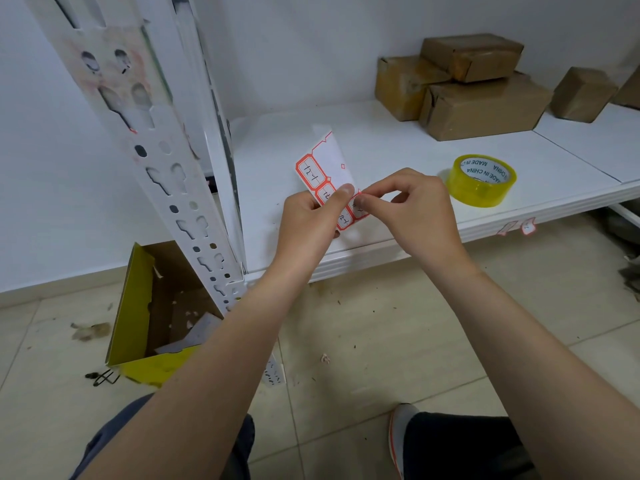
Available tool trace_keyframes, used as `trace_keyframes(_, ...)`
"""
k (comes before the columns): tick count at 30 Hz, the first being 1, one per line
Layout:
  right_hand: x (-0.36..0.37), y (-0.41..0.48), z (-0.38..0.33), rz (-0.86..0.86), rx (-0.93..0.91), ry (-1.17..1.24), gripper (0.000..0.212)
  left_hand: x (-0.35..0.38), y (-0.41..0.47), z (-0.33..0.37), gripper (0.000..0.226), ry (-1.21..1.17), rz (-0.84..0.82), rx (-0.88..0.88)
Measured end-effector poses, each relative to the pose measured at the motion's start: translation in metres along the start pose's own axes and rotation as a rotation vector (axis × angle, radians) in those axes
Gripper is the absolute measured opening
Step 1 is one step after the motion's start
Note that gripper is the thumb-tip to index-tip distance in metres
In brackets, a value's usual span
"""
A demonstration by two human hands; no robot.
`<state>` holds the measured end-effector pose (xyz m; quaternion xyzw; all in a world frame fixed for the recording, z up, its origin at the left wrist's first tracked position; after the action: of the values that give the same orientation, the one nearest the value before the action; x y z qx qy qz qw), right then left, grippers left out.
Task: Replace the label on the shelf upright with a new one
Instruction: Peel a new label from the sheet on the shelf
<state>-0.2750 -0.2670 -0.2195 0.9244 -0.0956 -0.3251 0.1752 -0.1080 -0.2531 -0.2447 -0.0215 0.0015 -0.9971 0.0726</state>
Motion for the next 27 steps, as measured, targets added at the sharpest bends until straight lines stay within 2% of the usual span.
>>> trace_keyframes(6, -0.002, -0.001, 0.001, 0.027, 0.006, -0.041, 0.008, 0.003, 0.000, -0.001, 0.024, 0.006, -0.016, 0.007)
trace_keyframes(12, -0.002, -0.003, -0.010, 0.059, -0.121, -0.173, 0.010, 0.003, 0.001, -0.004, 0.024, -0.002, -0.015, -0.015)
trace_keyframes(17, 0.002, -0.003, -0.015, 0.004, -0.194, -0.208, 0.012, 0.001, 0.002, -0.008, 0.022, -0.038, -0.007, -0.050)
trace_keyframes(27, 0.003, -0.008, -0.027, -0.098, -0.352, -0.129, 0.011, -0.003, 0.004, -0.013, 0.021, -0.068, 0.005, -0.106)
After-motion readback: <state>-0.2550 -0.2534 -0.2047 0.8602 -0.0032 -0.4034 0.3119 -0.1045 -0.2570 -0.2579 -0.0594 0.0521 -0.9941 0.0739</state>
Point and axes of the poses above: each hand's wrist, its own y-axis towards the middle knuckle, its own x-axis out of the palm, z = x × y, the point moved 9 cm from there along y, towards the middle knuckle, and after that the axes turned 5 degrees about -y, right-handed, at the moved point
